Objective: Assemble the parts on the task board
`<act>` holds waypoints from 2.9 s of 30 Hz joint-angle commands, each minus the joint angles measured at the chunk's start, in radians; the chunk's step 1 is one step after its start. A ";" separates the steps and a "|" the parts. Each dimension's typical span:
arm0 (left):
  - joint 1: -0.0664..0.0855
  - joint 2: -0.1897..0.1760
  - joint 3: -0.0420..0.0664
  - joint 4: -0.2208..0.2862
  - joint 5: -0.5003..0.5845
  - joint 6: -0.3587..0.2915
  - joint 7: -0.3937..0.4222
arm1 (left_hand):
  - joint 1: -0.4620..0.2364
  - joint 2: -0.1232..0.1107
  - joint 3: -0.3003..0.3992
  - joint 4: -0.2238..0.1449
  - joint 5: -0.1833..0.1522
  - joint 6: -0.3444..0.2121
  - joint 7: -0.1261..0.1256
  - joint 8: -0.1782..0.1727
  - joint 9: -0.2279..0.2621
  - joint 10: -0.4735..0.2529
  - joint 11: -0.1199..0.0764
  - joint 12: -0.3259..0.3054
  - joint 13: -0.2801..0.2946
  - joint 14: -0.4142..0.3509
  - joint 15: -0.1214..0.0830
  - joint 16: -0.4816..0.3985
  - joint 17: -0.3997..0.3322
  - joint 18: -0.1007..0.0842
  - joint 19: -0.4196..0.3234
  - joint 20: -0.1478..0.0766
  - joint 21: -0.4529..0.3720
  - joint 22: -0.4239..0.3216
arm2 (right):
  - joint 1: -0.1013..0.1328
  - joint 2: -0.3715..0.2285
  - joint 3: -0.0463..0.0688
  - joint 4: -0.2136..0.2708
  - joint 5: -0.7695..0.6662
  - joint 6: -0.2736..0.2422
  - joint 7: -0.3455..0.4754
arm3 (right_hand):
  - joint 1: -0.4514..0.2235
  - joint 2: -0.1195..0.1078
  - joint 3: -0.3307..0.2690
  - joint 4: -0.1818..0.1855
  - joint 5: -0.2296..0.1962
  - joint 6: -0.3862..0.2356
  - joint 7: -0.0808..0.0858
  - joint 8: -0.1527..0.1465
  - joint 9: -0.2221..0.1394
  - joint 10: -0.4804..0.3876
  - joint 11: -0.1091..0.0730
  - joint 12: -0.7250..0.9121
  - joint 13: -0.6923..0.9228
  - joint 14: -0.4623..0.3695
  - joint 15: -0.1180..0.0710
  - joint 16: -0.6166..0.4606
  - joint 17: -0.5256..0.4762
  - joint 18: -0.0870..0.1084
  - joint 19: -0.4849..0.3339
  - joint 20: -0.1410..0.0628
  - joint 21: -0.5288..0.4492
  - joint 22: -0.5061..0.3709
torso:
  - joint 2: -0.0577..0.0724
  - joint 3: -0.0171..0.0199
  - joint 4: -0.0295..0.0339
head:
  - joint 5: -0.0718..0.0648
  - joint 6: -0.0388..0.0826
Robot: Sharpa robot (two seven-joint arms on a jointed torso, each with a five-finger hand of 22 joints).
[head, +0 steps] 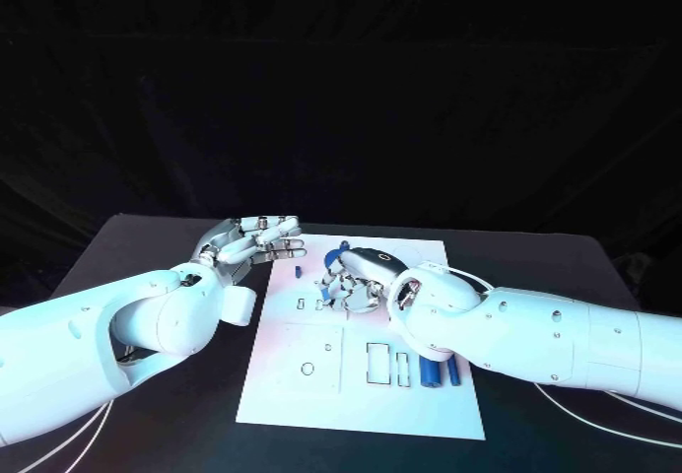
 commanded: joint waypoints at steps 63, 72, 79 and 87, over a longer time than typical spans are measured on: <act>0.001 -0.001 0.001 0.000 -0.012 0.018 -0.003 | 0.006 0.003 -0.004 -0.008 0.000 0.002 0.007 -0.009 0.000 0.002 0.008 -0.006 -0.001 0.009 -0.001 -0.010 0.002 0.015 0.014 0.000 0.000 -0.001 | -0.018 0.026 -0.004 -0.029 -0.083 0.003 -0.086 | -0.154 -0.107 -0.176 0.136 -0.073 -0.151 0.049 -0.040 0.044 -0.121 0.054 -0.129 -0.066 0.069 0.042 -0.032 0.104 0.009 0.025 0.038 -0.074 0.181 | 0.001 0.0019 -0.0031 | 0.010 -0.013; 0.001 -0.001 0.001 -0.020 -0.093 0.030 -0.058 | -0.008 0.009 -0.023 -0.013 0.001 0.043 -0.010 -0.002 0.005 0.082 -0.017 0.020 0.012 0.098 -0.031 0.028 0.027 0.015 0.084 -0.030 0.047 0.015 | -0.006 -0.057 0.000 0.077 -0.036 -0.098 -0.041 | -0.102 -0.134 -0.312 0.207 -0.082 -0.207 0.070 -0.063 0.029 -0.147 0.071 -0.141 -0.087 0.067 0.057 -0.039 0.096 0.014 0.012 0.052 -0.097 0.167 | -0.002 0.0035 -0.0063 | 0.011 -0.007; 0.001 0.014 0.001 -0.063 -0.239 0.058 -0.177 | -0.019 0.022 -0.040 -0.004 0.003 0.113 -0.049 0.023 0.012 0.205 -0.068 0.060 0.033 0.276 -0.096 0.157 0.104 0.016 0.202 -0.089 0.141 0.058 | 0.036 -0.185 0.008 0.188 0.065 -0.144 0.006 | -0.070 -0.088 -0.294 0.202 -0.048 -0.183 0.064 -0.047 0.031 -0.147 0.068 -0.140 -0.091 0.065 0.056 -0.045 0.088 0.016 0.010 0.054 -0.102 0.165 | -0.012 0.0062 -0.0138 | 0.019 -0.006; 0.010 0.064 0.001 -0.148 -0.528 0.180 -0.474 | -0.102 0.041 -0.067 0.081 0.000 0.182 -0.116 0.052 0.039 0.351 -0.145 0.207 0.158 0.432 -0.175 0.944 0.852 0.008 0.374 -0.204 0.413 0.210 | 0.100 -0.330 0.013 0.248 0.277 -0.158 0.068 | -0.052 -0.041 -0.289 0.195 0.049 -0.129 0.044 -0.014 0.037 -0.130 0.049 -0.127 -0.085 0.064 0.040 -0.049 0.084 0.014 0.016 0.040 -0.098 0.170 | -0.033 0.0126 -0.0231 | 0.028 -0.017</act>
